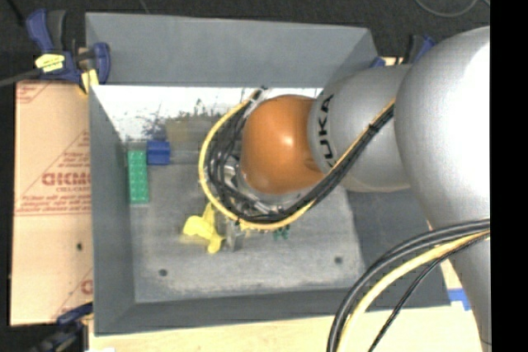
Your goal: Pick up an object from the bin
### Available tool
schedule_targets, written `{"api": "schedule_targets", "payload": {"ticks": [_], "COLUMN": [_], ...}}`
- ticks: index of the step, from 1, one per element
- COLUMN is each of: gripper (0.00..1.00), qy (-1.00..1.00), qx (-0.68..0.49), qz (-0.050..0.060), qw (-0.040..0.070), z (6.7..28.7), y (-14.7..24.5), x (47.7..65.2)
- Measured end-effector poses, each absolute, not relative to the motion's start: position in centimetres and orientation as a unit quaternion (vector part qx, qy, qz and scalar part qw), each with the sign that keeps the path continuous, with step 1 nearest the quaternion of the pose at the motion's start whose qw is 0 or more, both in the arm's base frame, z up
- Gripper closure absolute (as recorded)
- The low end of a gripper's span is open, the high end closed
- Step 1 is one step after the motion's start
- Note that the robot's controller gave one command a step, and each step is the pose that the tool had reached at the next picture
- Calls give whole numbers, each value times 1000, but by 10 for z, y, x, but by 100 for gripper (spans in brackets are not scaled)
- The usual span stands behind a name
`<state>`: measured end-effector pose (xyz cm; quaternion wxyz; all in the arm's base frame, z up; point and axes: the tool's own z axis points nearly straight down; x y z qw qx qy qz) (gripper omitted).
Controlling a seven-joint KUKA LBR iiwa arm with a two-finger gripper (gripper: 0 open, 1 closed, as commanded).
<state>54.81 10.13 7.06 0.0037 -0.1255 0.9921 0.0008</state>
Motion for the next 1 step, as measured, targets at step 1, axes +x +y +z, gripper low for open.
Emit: {"api": "schedule_targets", "payload": {"ticks": [1], "gripper": [100], "qy": [992], "qx": [-125], "qz": [1], "qw": [4], "z": [71], "y": [101], "x": [548]}}
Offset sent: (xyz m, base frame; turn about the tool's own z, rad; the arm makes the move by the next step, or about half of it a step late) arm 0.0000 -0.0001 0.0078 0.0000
